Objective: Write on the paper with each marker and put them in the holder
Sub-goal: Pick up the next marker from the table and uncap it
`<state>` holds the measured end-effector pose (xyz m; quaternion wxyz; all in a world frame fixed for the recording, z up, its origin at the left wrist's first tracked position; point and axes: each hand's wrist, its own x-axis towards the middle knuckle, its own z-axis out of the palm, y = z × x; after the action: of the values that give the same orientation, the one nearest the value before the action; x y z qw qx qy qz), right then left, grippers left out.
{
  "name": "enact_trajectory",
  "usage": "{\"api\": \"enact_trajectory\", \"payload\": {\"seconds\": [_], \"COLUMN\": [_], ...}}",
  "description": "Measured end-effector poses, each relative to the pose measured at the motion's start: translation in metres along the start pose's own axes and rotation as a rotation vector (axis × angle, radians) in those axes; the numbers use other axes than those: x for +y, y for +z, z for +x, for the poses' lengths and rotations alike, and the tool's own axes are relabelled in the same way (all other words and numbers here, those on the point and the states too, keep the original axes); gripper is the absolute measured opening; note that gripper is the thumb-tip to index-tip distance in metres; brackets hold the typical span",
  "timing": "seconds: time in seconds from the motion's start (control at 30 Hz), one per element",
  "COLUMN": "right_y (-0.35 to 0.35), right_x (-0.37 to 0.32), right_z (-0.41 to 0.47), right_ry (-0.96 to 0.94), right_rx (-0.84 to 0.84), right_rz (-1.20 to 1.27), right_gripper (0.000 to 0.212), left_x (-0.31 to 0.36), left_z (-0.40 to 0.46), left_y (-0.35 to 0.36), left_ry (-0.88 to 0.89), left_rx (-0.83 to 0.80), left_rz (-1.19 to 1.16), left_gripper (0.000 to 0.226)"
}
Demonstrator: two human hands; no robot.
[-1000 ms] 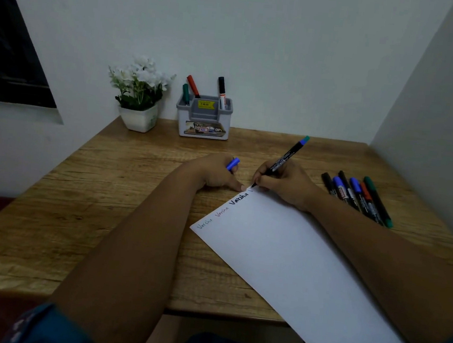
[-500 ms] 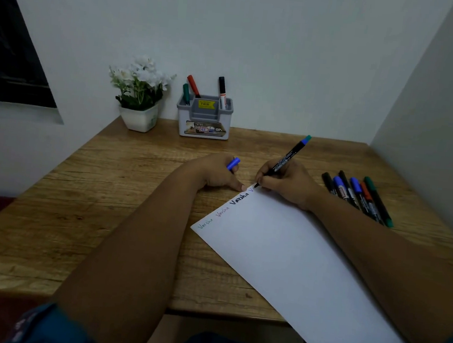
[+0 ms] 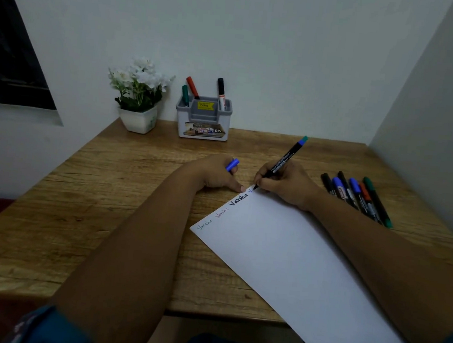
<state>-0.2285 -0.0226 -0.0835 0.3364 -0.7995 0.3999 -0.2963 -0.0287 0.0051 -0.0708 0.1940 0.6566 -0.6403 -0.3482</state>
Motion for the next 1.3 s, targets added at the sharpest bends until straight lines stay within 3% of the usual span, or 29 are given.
{"api": "enact_trajectory", "payload": {"seconds": [0.83,1.0,1.07,1.17,1.3], "right_y": [-0.001,0.000,-0.003,-0.008,-0.007], "right_x": [0.002,0.002,0.003,0.005,0.004], "right_z": [0.000,0.002,0.003,0.003,0.002], "right_ry": [0.011,0.074,0.063,0.070,0.080], "right_rx": [0.026,0.108,0.076,-0.017,0.013], "right_rz": [-0.040,0.385,0.330,0.189,0.187], "right_gripper": [0.006,0.010,0.001,0.010,0.010], "left_x": [0.000,0.000,0.000,0.000,0.001], "left_z": [0.000,-0.001,0.000,0.001,0.000], "left_y": [0.000,0.000,0.000,0.000,0.000], "left_ry": [-0.009,0.006,0.008,0.000,0.000], "left_rx": [0.001,0.001,0.009,0.005,0.004], "left_rz": [-0.015,-0.005,-0.004,-0.001,0.007], "left_gripper": [0.037,0.037,0.037,0.039,0.040]}}
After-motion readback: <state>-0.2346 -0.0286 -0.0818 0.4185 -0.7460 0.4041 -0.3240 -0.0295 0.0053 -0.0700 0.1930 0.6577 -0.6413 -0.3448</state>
